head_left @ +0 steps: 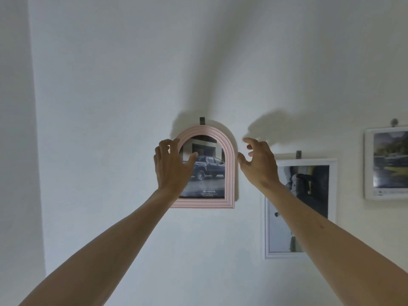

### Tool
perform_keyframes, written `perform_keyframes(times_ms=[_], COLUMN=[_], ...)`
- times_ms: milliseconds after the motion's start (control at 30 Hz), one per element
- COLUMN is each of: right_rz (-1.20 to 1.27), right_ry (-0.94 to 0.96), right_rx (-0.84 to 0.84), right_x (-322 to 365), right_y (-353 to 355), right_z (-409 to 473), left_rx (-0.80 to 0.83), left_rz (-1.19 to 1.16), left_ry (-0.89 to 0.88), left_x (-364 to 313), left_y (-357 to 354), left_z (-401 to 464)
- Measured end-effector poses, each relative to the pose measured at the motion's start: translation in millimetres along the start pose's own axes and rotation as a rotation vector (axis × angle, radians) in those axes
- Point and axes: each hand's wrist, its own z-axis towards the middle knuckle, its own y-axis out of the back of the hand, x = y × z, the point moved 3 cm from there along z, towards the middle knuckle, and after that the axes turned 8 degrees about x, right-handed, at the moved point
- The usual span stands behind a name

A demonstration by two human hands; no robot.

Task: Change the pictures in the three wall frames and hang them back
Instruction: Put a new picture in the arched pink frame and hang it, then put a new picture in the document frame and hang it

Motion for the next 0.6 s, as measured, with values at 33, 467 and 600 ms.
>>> perform_keyframes(times_ms=[33, 467, 600], right_rz=[-0.013, -0.098, -0.02], right_ry=[0.005, -0.128, -0.333], right_rx=[-0.026, -0.187, -0.068], right_x=[-4, -135, -190], right_y=[7, 119, 132], right_z=[-1, -46, -68], left_rx=[-0.024, 0.272, 0.391], left_rz=[0.012, -0.312, -0.376], left_ry=[-0.053, -0.097, 0.154], left_x=[-9, -140, -152], left_y=[-4, -103, -133], left_z=[-4, -81, -101])
